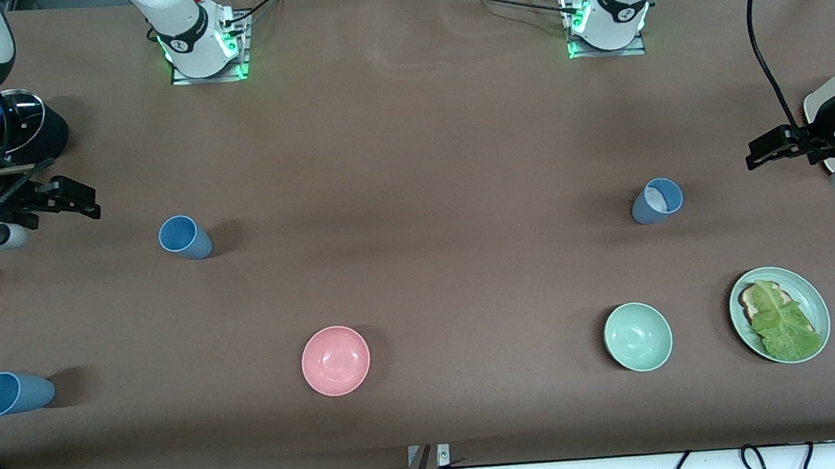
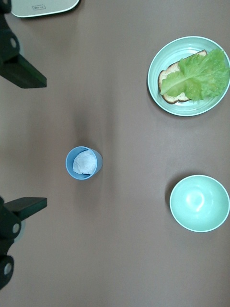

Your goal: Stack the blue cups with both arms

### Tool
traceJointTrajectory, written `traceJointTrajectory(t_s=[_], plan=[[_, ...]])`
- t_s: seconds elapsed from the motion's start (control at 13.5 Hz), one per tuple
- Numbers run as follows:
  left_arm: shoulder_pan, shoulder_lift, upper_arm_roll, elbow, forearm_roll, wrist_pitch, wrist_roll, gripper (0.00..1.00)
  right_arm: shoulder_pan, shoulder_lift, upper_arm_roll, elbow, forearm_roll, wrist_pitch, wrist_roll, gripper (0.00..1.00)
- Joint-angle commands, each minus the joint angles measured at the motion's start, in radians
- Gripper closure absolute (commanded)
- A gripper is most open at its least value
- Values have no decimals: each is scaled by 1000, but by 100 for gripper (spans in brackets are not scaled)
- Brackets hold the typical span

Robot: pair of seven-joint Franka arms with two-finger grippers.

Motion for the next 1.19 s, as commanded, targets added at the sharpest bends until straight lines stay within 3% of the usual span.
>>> traceJointTrajectory(t_s=[0.0,1.11], plan=[[1,-5,4,-6,-12,6,28,0,-8,-6,7,-2,4,-17,-12,0],[1,-5,4,-8,-12,6,28,0,-8,20,3,21,-1,6,-18,0]])
